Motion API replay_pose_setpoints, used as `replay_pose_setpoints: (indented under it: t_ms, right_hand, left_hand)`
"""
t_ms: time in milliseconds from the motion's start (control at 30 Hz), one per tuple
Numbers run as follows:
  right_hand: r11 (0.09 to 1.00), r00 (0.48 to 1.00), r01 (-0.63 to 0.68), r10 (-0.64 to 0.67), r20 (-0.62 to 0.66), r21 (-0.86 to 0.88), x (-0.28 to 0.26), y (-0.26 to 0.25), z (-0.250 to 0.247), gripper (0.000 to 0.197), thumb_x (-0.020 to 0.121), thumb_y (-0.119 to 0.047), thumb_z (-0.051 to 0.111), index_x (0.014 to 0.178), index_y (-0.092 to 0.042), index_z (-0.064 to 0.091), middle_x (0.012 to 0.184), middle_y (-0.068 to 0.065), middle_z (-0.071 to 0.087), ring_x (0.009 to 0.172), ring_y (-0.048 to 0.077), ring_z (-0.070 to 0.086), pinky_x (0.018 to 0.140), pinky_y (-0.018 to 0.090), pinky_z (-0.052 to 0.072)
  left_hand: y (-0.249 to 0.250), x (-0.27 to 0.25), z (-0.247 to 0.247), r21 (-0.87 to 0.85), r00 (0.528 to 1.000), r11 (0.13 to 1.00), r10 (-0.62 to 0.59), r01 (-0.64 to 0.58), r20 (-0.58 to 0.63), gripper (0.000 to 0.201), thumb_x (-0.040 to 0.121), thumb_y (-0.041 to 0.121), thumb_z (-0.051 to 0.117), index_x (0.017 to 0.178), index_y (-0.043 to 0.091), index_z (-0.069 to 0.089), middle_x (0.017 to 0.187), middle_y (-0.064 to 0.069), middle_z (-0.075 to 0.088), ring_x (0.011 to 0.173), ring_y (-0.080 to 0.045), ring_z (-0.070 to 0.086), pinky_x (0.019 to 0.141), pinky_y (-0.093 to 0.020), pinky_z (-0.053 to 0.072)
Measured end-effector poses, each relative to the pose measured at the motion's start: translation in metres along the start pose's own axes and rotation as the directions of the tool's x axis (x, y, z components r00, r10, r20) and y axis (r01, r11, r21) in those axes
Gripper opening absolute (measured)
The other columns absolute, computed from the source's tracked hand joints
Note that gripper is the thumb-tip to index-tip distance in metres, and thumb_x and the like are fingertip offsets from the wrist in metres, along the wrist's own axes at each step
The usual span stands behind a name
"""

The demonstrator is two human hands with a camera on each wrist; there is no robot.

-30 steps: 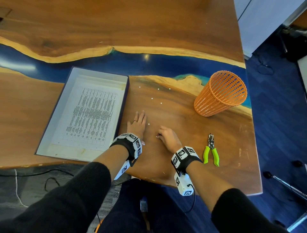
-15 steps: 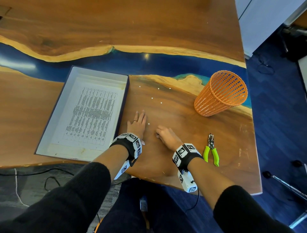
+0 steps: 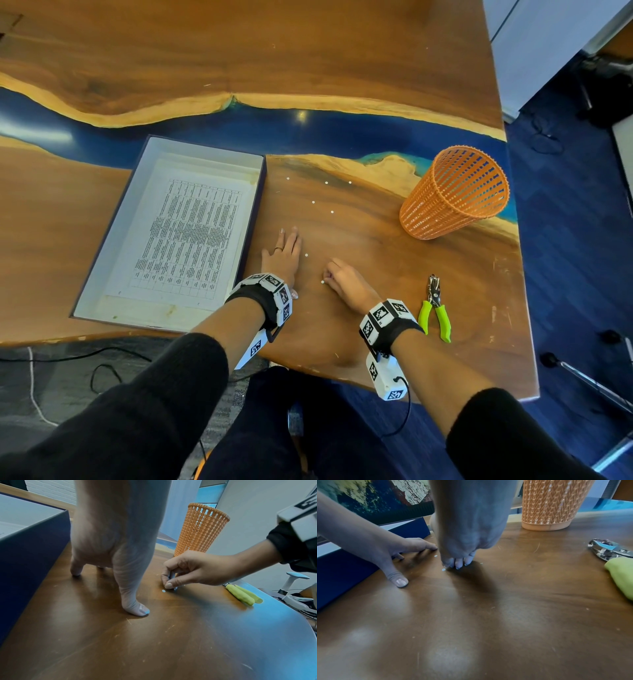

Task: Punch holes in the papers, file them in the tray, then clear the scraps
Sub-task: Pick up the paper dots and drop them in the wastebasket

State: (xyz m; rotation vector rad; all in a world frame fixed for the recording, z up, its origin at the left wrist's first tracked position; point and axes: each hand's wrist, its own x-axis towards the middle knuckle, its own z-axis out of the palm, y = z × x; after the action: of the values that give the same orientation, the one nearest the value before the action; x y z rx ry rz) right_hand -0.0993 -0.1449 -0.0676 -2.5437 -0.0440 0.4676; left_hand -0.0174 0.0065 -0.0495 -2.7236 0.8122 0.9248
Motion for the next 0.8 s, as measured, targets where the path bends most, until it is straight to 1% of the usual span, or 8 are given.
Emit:
replay_pose_setpoints:
  t_ms: [67,133,167,333,467,567,667,800]
  right_hand:
    - [1.0,1.0,0.01,-0.01,0.002,0.001,-0.001,0.0,-0.001,0.01,0.092,-0.011,0.05,0.093,-0.003,0.055,0.102,0.017,0.054,0.096,0.036,0.057,0.084,0.05,0.046]
    - [1.0,1.0,0.014,-0.013,0.013,-0.011,-0.002,0.0,-0.001,0.014,0.092,-0.013,0.052,0.097,-0.001,0.057,0.105,0.018,0.055,0.104,0.038,0.057,0.087,0.049,0.046]
    - [1.0,1.0,0.016,-0.016,0.017,-0.018,-0.002,-0.001,-0.001,0.015,0.092,-0.013,0.053,0.098,0.0,0.058,0.106,0.018,0.055,0.105,0.039,0.057,0.087,0.049,0.046]
    - [0.999,1.0,0.027,-0.027,-0.012,-0.033,-0.002,-0.004,-0.002,0.012,0.09,-0.011,0.056,0.095,-0.001,0.061,0.103,0.017,0.058,0.094,0.037,0.06,0.083,0.048,0.048]
    - [0.998,1.0,0.028,-0.029,-0.012,-0.059,-0.002,-0.006,-0.004,0.009,0.087,-0.008,0.058,0.091,-0.001,0.062,0.099,0.017,0.059,0.089,0.037,0.06,0.08,0.047,0.048]
    - [0.994,0.999,0.035,-0.033,0.025,-0.101,0.0,-0.008,-0.007,0.012,0.089,-0.008,0.053,0.092,0.002,0.061,0.101,0.018,0.058,0.091,0.037,0.059,0.081,0.046,0.046]
    - [0.984,0.997,0.036,-0.025,0.068,-0.173,0.001,-0.01,-0.007,0.018,0.093,-0.011,0.047,0.097,0.002,0.058,0.107,0.018,0.057,0.094,0.036,0.058,0.084,0.046,0.045]
    - [0.98,0.997,0.007,0.007,0.07,-0.198,0.001,-0.009,-0.004,0.02,0.095,-0.013,0.043,0.103,0.001,0.056,0.112,0.018,0.054,0.095,0.036,0.057,0.084,0.044,0.041]
  left_hand:
    - [0.0,0.0,0.0,0.006,1.0,1.0,-0.001,0.001,-0.004,0.137,0.06,0.041,0.086,0.151,0.009,-0.011,0.158,0.0,-0.023,0.149,-0.026,-0.011,0.109,-0.049,0.034]
    - [0.0,-0.001,0.0,0.008,1.0,1.0,-0.001,0.001,-0.007,0.136,0.061,0.041,0.086,0.151,0.009,-0.011,0.158,0.0,-0.023,0.149,-0.026,-0.011,0.109,-0.049,0.034]
    - [0.0,-0.001,0.0,0.005,1.0,1.0,0.0,0.0,-0.006,0.136,0.061,0.041,0.086,0.151,0.009,-0.011,0.158,0.0,-0.023,0.149,-0.026,-0.011,0.109,-0.049,0.034]
    - [0.0,-0.001,-0.001,-0.009,1.0,1.0,0.004,-0.004,-0.003,0.136,0.061,0.04,0.086,0.151,0.009,-0.011,0.158,0.0,-0.023,0.149,-0.026,-0.011,0.109,-0.051,0.032]
    - [0.0,-0.001,0.0,-0.003,1.0,1.0,0.006,-0.006,-0.003,0.135,0.062,0.04,0.085,0.151,0.009,-0.011,0.158,0.0,-0.022,0.149,-0.026,-0.012,0.109,-0.05,0.033]
    - [0.0,0.0,0.0,0.003,1.0,1.0,-0.002,0.002,-0.004,0.136,0.061,0.041,0.085,0.151,0.009,-0.012,0.158,0.0,-0.023,0.149,-0.026,-0.011,0.109,-0.05,0.033]
    - [0.001,0.0,0.0,0.001,1.0,1.0,-0.002,0.002,0.006,0.136,0.062,0.04,0.085,0.15,0.009,-0.013,0.158,0.0,-0.025,0.149,-0.026,-0.011,0.109,-0.05,0.033]
    - [0.0,0.001,0.0,0.001,1.0,1.0,-0.001,0.001,0.001,0.137,0.061,0.04,0.086,0.151,0.01,-0.012,0.158,0.0,-0.024,0.149,-0.026,-0.011,0.109,-0.05,0.033]
